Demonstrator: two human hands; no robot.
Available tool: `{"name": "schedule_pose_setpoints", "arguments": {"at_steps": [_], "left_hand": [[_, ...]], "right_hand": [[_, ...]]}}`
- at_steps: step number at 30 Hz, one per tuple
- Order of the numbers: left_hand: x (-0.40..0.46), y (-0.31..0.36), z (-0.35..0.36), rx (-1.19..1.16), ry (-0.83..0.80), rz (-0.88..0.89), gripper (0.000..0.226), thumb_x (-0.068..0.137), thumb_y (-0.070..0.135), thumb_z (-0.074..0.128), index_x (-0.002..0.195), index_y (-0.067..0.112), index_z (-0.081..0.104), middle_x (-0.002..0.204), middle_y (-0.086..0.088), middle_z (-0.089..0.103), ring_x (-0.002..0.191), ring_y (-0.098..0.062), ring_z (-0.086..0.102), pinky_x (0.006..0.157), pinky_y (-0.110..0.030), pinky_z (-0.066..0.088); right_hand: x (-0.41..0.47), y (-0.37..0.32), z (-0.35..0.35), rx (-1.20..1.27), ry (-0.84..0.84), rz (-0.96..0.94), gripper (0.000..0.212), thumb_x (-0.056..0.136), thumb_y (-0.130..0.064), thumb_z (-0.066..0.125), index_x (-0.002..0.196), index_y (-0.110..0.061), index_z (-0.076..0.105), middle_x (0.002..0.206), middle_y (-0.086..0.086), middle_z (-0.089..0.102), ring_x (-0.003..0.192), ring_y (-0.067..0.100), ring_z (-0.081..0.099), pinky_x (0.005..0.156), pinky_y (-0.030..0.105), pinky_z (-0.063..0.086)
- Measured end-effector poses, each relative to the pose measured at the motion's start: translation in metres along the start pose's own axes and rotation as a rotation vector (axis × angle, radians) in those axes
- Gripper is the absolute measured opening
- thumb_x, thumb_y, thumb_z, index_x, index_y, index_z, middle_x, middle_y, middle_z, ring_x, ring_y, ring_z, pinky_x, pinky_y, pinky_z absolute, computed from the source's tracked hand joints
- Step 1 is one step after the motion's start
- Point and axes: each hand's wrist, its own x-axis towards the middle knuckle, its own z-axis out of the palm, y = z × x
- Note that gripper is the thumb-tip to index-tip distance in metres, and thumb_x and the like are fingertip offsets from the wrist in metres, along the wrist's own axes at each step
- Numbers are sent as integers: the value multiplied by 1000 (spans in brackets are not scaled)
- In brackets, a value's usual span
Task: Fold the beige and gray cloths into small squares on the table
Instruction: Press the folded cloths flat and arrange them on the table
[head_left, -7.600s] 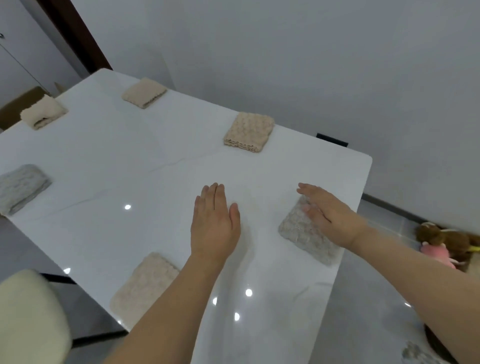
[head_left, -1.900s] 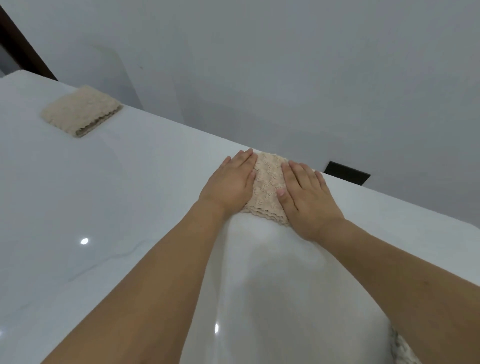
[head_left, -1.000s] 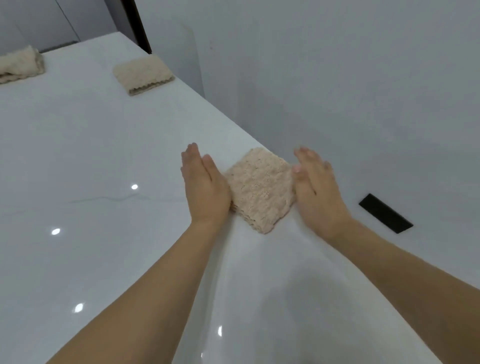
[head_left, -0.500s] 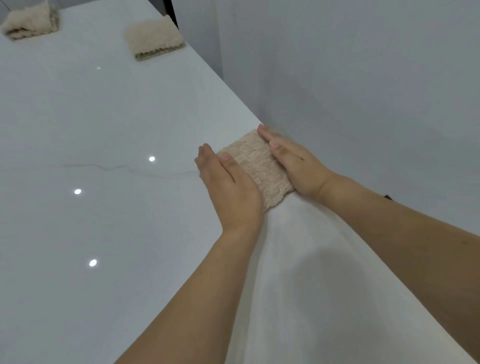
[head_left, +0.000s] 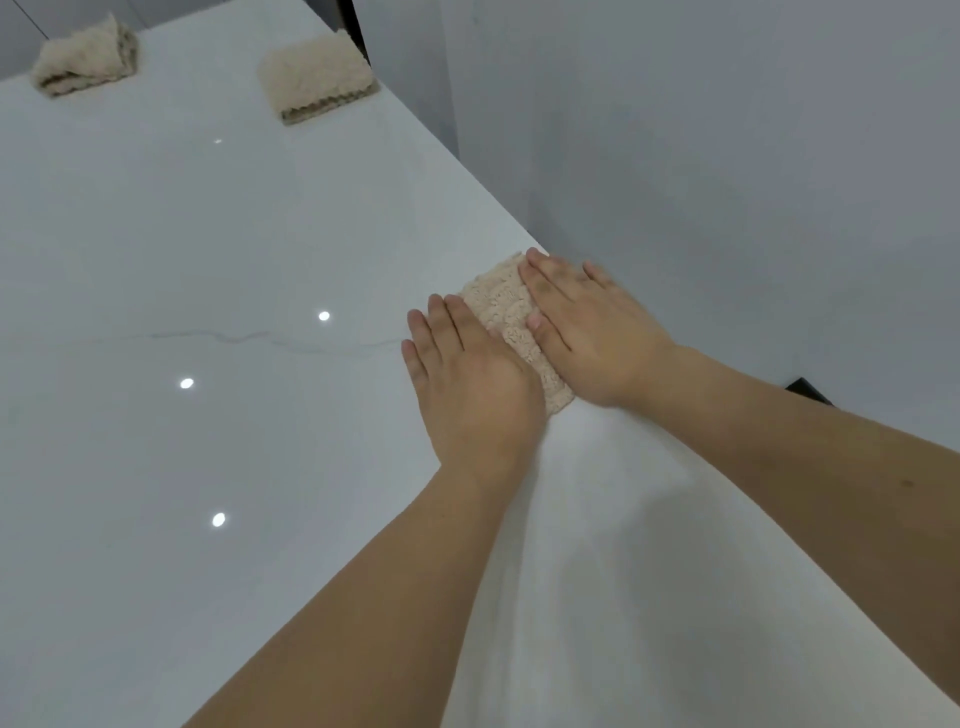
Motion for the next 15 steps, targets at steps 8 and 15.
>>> {"name": "schedule_pose_setpoints", "arguments": {"at_steps": [8, 15], "left_hand": [[4, -15, -33, -250, -117, 87, 60, 104, 31, 22, 155, 3, 11, 165, -10, 11, 152, -26, 1, 123, -42, 0], [2, -95, -98, -152, -67, 227, 59, 105, 30, 24, 155, 3, 11, 164, -11, 10, 152, -26, 2, 123, -42, 1]], "right_hand": [[-10, -26, -24, 9, 84, 109, 70, 94, -42, 8, 152, -5, 16, 161, 11, 13, 149, 21, 9, 121, 34, -1], [-31, -103, -37, 54, 133, 131, 68, 96, -42, 10, 151, -4, 17, 161, 11, 11, 149, 21, 7, 120, 32, -2]]}}
